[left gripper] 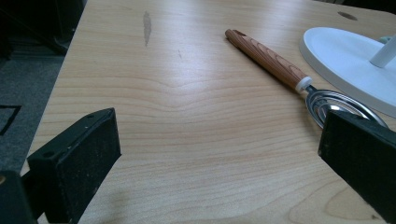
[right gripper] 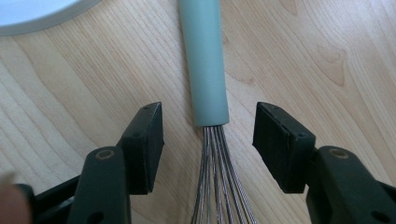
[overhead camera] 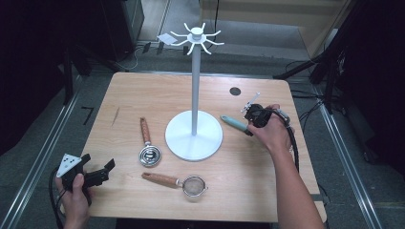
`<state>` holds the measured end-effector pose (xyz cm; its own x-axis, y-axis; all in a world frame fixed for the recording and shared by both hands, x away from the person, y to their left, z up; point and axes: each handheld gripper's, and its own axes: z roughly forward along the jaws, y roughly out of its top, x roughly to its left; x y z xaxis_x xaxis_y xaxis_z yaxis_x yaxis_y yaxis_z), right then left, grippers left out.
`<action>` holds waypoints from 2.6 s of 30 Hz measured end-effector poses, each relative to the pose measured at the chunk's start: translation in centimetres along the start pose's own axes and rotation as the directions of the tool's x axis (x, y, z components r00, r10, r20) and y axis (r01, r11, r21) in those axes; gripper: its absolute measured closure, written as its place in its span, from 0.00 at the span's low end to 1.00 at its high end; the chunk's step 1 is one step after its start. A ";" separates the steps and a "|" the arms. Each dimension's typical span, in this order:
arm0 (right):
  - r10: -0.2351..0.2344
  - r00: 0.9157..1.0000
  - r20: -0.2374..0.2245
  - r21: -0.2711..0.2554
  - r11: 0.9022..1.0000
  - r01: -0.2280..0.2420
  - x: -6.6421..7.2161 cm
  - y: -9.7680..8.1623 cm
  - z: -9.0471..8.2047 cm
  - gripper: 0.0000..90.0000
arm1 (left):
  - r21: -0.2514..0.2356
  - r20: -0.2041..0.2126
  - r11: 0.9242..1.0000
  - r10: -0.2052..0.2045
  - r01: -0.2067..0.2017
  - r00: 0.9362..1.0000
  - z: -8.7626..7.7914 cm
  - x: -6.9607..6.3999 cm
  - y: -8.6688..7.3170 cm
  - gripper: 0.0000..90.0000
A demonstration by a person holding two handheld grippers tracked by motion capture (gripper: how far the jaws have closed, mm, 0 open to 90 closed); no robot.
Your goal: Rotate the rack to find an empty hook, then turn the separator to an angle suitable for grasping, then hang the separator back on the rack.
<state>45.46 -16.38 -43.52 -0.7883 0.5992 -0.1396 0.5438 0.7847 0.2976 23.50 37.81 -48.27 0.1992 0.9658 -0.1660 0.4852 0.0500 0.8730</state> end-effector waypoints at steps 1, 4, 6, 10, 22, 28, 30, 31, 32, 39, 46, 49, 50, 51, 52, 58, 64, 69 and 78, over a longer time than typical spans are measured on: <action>0.000 1.000 0.000 0.000 1.000 0.000 0.0 0.0 0.0 0.50 | 0.000 0.000 1.000 0.000 0.000 1.000 0.0 0.0 0.0 0.00; 0.012 1.000 -0.011 -0.002 1.000 -0.012 -0.3 -0.1 0.1 0.53 | 0.000 0.000 1.000 0.000 0.000 1.000 0.0 0.0 0.0 0.00; 0.014 1.000 -0.021 0.006 1.000 -0.014 -0.4 -0.1 0.1 0.54 | 0.000 0.001 1.000 -0.003 0.003 1.000 0.0 0.0 0.0 0.00; 0.003 0.999 -0.037 0.020 1.000 -0.002 -0.4 0.3 0.1 0.59 | 0.002 0.003 1.000 0.000 0.000 1.000 0.0 0.0 0.0 0.00; -0.024 0.999 -0.038 0.086 0.996 0.027 -0.1 1.8 1.4 0.63 | 0.001 0.004 1.000 0.004 -0.004 1.000 0.0 0.0 0.0 0.00; -0.037 0.998 -0.050 0.137 0.990 0.044 -0.4 2.6 2.4 0.68 | 0.001 0.003 1.000 0.005 -0.005 1.000 0.0 0.0 0.0 0.00; -0.030 0.998 -0.061 0.146 0.988 0.039 -0.5 2.8 2.5 0.68 | 0.001 0.004 1.000 0.003 -0.003 1.000 0.0 0.0 0.0 0.00; -0.027 0.998 -0.055 0.141 0.989 0.035 -0.6 2.9 2.7 0.69 | 0.001 0.004 1.000 0.003 -0.003 1.000 0.0 0.0 0.0 0.00; -0.027 0.998 -0.055 0.141 0.989 0.035 -0.6 2.9 2.7 0.69 | 0.002 0.004 1.000 0.003 -0.003 1.000 0.0 0.0 0.0 0.00; -0.037 0.995 -0.089 0.175 0.983 0.052 -0.7 2.9 3.8 0.76 | 0.002 0.008 1.000 0.000 -0.001 1.000 0.0 0.0 0.0 0.00; 0.022 0.994 -0.104 0.199 0.980 -0.001 -1.0 3.2 3.9 0.76 | 0.004 0.009 1.000 0.001 -0.001 1.000 0.1 0.0 0.0 0.00; 0.024 0.993 -0.118 0.237 0.972 0.004 -0.9 3.6 4.0 0.77 | 0.013 0.006 1.000 0.000 0.000 1.000 0.1 0.0 0.1 0.00; 0.021 0.992 -0.122 0.239 0.971 0.009 -1.0 3.7 4.0 0.77 | 0.014 0.006 1.000 0.000 -0.001 1.000 0.1 0.0 0.1 0.00; 0.018 0.991 -0.129 0.241 0.971 0.014 -1.1 3.7 4.1 0.78 | 0.013 0.007 1.000 0.001 -0.001 1.000 0.1 0.0 0.1 0.00; 0.030 0.991 -0.133 0.247 0.969 0.004 -1.2 3.8 4.1 0.78 | 0.011 0.007 1.000 0.002 -0.002 1.000 0.1 0.0 0.0 0.00; 0.000 0.995 -0.103 0.238 0.971 0.025 -0.6 3.9 4.0 0.79 | 0.012 0.011 1.000 0.001 -0.001 1.000 0.1 0.0 0.0 0.00; 0.037 0.994 -0.102 0.240 0.971 -0.011 -0.7 3.8 4.0 0.79 | 0.018 0.009 1.000 0.000 0.000 1.000 0.2 0.0 0.1 0.00; 0.062 0.992 -0.112 0.207 0.978 -0.038 -0.3 3.4 3.8 0.79 | 0.017 0.013 1.000 -0.003 0.002 1.000 0.1 0.1 0.1 0.00; 0.035 0.995 -0.093 0.159 0.987 -0.020 0.9 3.0 3.0 0.79 | 0.022 0.011 1.000 0.003 -0.003 1.000 0.2 0.0 0.1 0.00</action>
<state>47.26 -13.02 -45.63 -0.7923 0.6087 -0.0407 0.5979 0.7880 0.1467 23.77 37.79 -48.26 0.2098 0.9631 -0.1684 0.5033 0.0413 0.8631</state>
